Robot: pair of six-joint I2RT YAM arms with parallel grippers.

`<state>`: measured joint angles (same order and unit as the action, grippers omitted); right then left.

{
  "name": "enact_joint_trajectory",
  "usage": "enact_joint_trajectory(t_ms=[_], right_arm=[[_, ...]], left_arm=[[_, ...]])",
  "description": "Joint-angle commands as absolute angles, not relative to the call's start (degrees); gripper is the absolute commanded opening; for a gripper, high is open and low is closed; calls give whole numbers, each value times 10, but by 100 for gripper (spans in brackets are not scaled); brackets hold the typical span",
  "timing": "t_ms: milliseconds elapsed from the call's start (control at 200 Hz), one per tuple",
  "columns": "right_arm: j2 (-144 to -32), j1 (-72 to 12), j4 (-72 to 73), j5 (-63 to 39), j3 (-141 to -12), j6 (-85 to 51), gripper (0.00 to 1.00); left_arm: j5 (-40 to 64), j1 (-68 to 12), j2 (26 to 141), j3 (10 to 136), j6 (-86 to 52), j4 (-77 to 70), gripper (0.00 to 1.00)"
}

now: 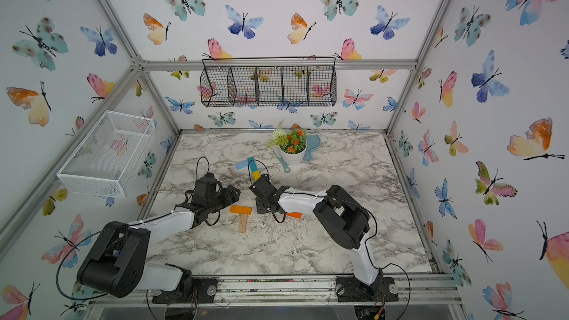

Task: Assemble a giraffe with building blocks
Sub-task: Assemble the building block at the center of the board.

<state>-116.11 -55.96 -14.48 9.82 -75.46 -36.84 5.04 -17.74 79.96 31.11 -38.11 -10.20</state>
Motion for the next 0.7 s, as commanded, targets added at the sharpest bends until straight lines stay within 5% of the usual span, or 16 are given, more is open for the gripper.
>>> enact_joint_trajectory(t_ms=[0,696], right_arm=[[-1176,-563,-156,118,-773,-366,9],[-1202,-563,-171,126,-800,-353,10]], left_arm=[[40,-178,789,318,-374,-97,81],[40,-178,791,321,-373,-94,81]])
